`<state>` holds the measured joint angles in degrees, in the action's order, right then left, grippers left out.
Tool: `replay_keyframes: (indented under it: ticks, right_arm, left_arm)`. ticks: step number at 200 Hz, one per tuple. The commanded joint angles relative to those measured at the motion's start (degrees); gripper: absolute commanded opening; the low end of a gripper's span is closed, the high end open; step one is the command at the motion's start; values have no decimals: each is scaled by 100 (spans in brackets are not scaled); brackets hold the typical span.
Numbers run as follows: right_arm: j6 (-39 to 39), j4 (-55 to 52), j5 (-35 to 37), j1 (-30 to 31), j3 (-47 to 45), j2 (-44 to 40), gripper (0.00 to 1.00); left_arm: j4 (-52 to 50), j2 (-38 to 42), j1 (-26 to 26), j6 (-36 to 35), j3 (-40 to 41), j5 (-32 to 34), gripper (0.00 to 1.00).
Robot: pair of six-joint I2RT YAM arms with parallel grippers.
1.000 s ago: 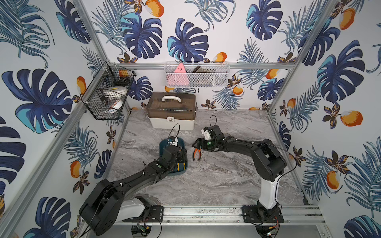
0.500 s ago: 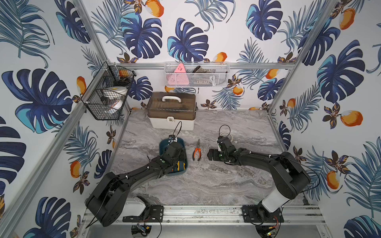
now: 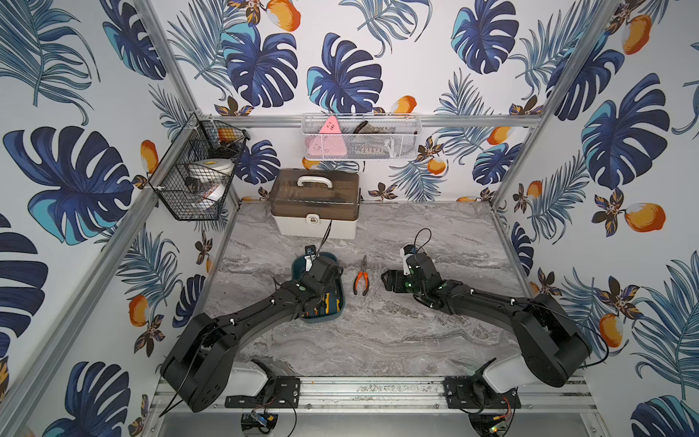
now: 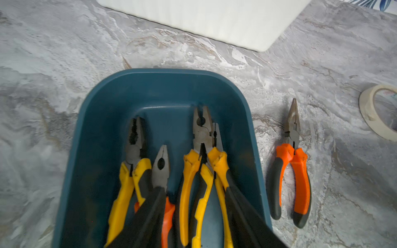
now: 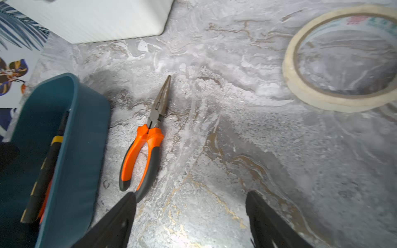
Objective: Take the pliers out of the storage box
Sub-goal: Pick up the pliers from the storage box.
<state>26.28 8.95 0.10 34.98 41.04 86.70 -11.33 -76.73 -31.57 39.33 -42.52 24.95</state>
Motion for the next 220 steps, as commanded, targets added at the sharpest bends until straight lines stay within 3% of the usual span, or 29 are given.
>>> replay_keyframes:
  ticks: [1, 43, 152, 173, 197, 220]
  right_arm:
    - [-38, 301, -314, 9, 4, 49, 82]
    - [-27, 327, -397, 8, 33, 82, 82]
    - [-57, 234, -398, 4, 124, 216, 78]
    - [-49, 263, -417, 9, 113, 216, 77]
    - [-44, 259, -432, 9, 132, 249, 77]
    - [-30, 270, -456, 3, 141, 282, 77]
  left_arm:
    - [-552, 138, 3, 389, 129, 135, 54]
    - [-887, -144, 36, 440, 135, 224, 50]
    - [-383, -811, 46, 633, 335, -189, 36]
    - [-485, -643, 48, 598, 308, -136, 23]
    - [-686, -351, 49, 492, 240, -11, 1]
    - [-791, -28, 46, 364, 194, -16, 0]
